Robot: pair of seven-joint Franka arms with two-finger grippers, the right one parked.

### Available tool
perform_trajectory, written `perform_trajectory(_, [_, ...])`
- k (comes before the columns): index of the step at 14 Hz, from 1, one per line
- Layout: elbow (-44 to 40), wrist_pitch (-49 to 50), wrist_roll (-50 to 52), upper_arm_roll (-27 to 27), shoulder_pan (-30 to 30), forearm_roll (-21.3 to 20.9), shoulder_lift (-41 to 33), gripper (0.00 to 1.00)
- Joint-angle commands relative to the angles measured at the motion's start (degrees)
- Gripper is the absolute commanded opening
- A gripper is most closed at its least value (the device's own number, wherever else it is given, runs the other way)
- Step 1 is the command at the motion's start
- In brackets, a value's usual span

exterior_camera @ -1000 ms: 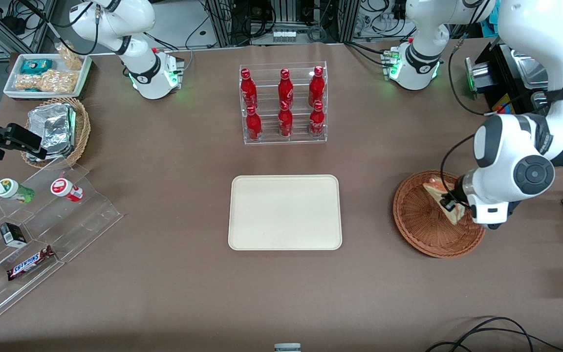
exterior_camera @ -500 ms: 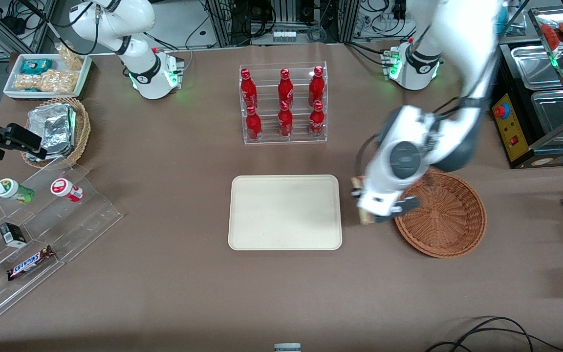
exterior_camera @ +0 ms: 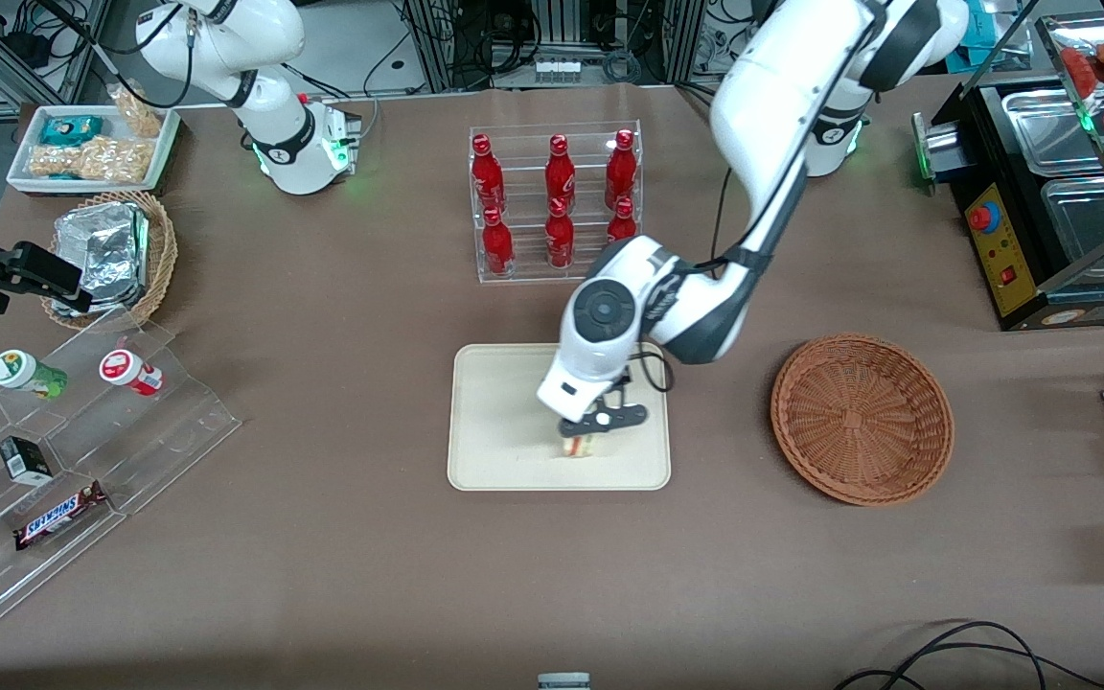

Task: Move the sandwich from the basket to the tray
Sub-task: 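Lower the sandwich onto the tray and open the left gripper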

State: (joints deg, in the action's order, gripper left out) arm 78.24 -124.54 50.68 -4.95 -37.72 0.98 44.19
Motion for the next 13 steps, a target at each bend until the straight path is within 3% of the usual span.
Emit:
perform_trajectory(1, [-3.79, -3.15, 2.22, 1.0, -2.19, -0.1, 3.78, 0.02])
perform_trajectory(3, [-4.86, -3.25, 3.8, 0.91, -2.36, -0.02, 5.03, 0.05])
perform_trajectory(4, [-4.51, -3.25, 4.07, 0.91, -2.36, -0.02, 5.12, 0.12])
perform_trajectory(5, [-4.42, -3.25, 4.42, 0.91, -2.36, 0.16, 5.03, 0.43])
perform_trajectory(6, [-4.24, -3.16, 5.56, 0.91, -2.36, -0.19, 4.68, 0.99])
perform_trajectory(9, [-2.67, 1.03, 5.65, 0.91, -2.36, -0.46, -0.74, 1.0])
perform_trajectory(13, [-2.31, 17.36, 4.87, 1.35, -0.96, -0.63, -12.96, 1.0])
